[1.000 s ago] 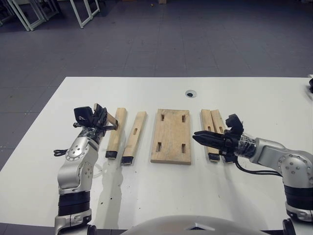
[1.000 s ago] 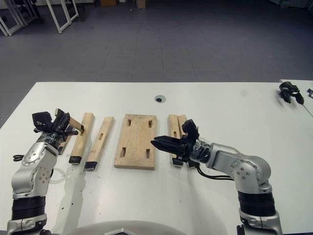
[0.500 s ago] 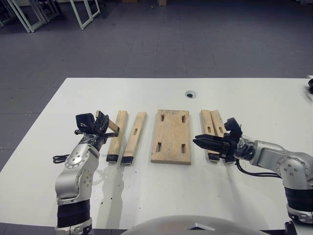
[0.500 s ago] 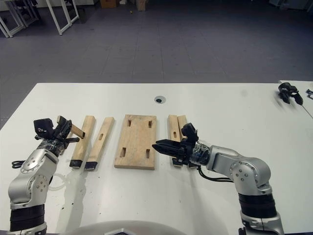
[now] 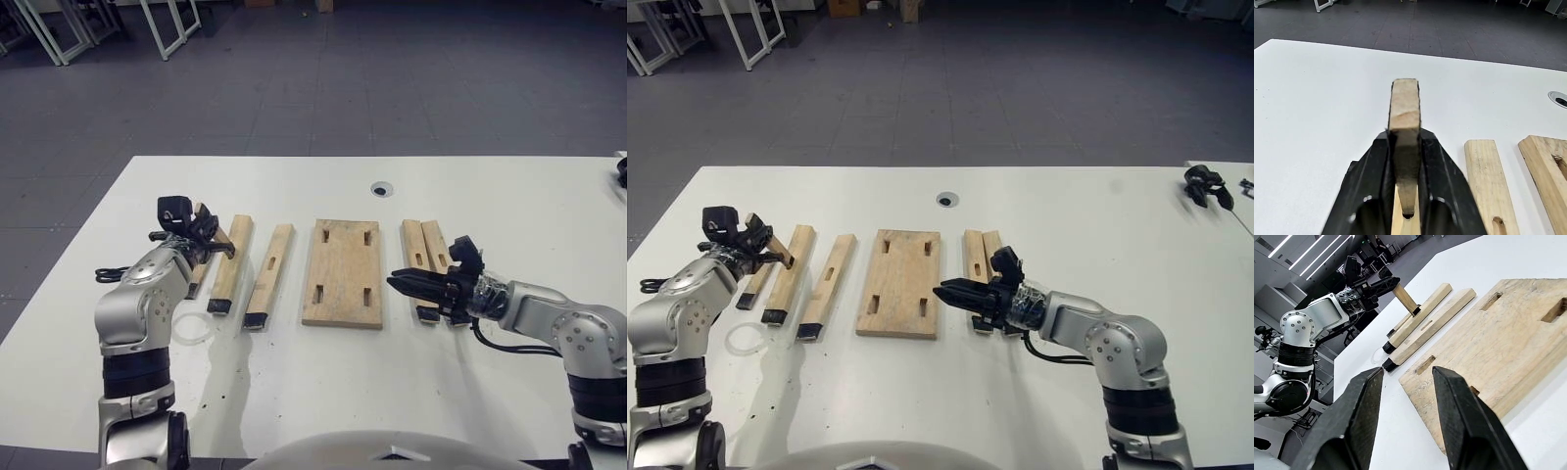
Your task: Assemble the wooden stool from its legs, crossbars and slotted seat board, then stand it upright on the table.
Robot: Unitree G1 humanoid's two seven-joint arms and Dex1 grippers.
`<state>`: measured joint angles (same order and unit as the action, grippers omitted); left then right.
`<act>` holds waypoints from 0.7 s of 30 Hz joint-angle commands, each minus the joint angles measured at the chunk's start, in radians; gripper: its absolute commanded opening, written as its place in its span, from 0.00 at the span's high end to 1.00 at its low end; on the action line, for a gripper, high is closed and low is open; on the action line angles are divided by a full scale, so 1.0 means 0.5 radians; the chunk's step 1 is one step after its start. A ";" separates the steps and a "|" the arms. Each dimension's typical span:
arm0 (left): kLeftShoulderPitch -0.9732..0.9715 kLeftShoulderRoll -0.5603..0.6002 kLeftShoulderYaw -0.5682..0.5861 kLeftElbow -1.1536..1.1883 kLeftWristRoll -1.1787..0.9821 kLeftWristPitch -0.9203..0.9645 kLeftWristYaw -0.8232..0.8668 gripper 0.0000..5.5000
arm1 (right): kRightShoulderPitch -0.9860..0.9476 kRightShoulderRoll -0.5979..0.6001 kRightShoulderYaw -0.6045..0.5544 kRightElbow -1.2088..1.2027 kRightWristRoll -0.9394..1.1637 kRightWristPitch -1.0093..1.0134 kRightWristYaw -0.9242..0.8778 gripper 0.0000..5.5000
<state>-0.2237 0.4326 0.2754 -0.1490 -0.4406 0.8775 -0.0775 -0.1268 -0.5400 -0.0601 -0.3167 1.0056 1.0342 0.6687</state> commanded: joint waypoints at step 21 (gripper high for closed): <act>-0.276 0.008 -0.109 0.909 0.275 -0.489 -0.298 0.74 | -0.024 0.061 0.033 -0.015 -0.077 -0.023 -0.019 0.67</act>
<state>-0.4525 0.4689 0.2712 0.1948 -0.3372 0.6065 -0.2093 -0.1259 -0.5094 -0.0423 -0.3206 0.9769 1.0269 0.6611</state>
